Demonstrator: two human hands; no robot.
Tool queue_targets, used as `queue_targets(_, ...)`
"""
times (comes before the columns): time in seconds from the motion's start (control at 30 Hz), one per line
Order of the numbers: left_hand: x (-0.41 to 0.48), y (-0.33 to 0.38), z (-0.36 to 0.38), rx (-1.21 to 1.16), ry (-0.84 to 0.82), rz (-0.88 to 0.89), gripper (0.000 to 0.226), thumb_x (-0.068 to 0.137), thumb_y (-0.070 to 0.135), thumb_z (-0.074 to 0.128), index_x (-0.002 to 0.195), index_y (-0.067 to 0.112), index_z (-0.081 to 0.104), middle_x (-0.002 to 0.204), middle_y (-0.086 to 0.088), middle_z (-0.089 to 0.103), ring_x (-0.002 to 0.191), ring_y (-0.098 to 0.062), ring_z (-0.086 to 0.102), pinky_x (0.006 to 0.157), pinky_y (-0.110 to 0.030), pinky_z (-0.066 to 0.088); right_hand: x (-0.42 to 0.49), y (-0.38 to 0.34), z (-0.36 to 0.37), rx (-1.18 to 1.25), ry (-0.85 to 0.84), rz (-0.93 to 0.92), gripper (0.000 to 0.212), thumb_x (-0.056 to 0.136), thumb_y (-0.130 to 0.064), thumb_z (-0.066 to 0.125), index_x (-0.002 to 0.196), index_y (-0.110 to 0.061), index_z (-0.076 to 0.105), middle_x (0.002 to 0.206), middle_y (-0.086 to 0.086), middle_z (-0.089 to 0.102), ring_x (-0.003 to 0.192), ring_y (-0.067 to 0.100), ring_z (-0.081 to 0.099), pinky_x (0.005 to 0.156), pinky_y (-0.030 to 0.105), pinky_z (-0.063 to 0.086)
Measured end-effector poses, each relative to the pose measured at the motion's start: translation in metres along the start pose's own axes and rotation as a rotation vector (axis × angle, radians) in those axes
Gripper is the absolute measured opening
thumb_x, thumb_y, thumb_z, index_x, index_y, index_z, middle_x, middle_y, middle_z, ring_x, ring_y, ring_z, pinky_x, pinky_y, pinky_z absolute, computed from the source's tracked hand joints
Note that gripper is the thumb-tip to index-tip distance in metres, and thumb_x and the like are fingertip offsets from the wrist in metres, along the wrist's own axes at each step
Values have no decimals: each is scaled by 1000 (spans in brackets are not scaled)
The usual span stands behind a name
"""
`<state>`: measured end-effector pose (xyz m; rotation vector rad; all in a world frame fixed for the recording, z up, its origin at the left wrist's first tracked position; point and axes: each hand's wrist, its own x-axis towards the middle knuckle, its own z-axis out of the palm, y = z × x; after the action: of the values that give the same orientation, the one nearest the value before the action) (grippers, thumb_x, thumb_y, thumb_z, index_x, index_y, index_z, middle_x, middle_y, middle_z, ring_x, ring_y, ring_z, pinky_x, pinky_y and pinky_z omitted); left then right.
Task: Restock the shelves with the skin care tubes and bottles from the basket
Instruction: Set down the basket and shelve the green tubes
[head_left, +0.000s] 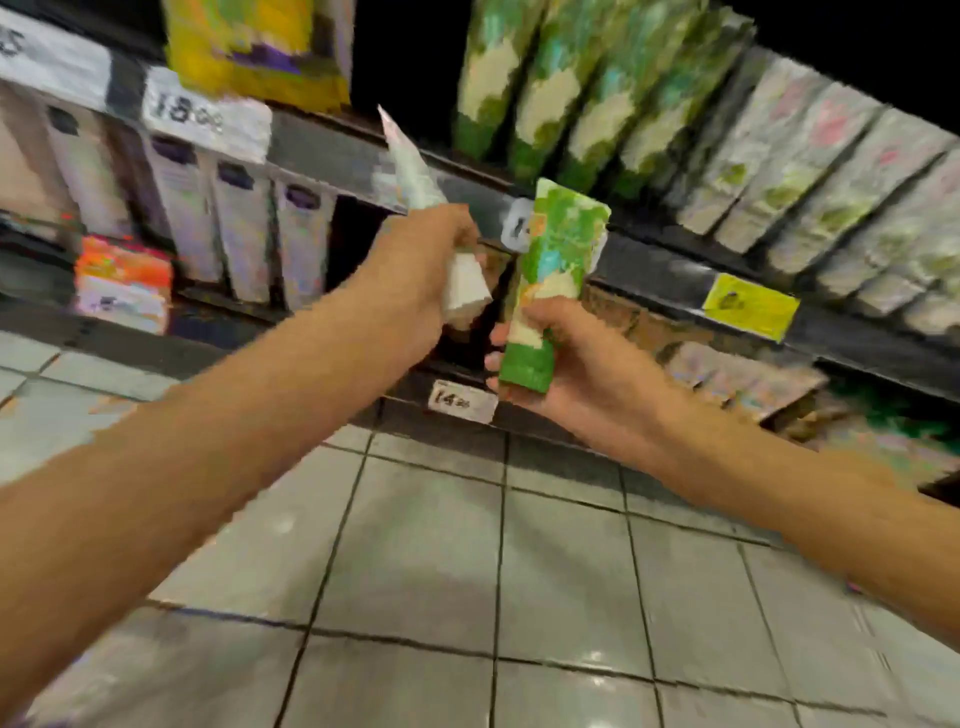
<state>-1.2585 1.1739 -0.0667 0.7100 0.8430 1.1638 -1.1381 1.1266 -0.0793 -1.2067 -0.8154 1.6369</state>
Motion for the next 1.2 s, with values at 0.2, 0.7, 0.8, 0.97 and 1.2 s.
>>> queue_targets(0.2,12,-34,31,169,-79,96,23,90,13,51,111,7,52,80,-3,60,68,-12,60,54,-26,46,-13,-24,-67,10,12,-175,31,73,-24,60,101,-14,50,74,4,66,68,20,64,74,33,57)
queue_targets(0.7,28,43,19,-68,-176,303,29,98,14,39,127,12,42,113,-3,56,96,-10,60,82,-24,53,56,-95,-71,-726,653,-775,32,89,-24,60,115,-6,53,104,1,58,99,16,56,79,23,44)
queue_targets(0.8,23,47,21,-85,-198,325,34,98,14,38,133,11,39,119,-2,54,98,-9,59,82,-24,54,61,-97,-70,-779,548,-772,34,87,-27,63,115,-8,56,105,0,62,93,10,57,71,14,44)
queue_targets(0.97,16,53,30,-100,-227,331,31,98,14,40,129,12,41,111,0,56,94,-8,60,77,-23,55,67,-87,-65,-813,548,-785,40,85,-28,66,114,-3,56,97,-1,58,90,11,54,66,12,36)
queue_targets(1.2,7,52,53,-40,-243,356,24,97,14,41,122,14,42,112,1,57,104,-12,59,78,-24,56,71,-89,-66,-728,585,-726,53,80,-31,71,119,-3,48,90,-5,51,88,12,50,64,12,40)
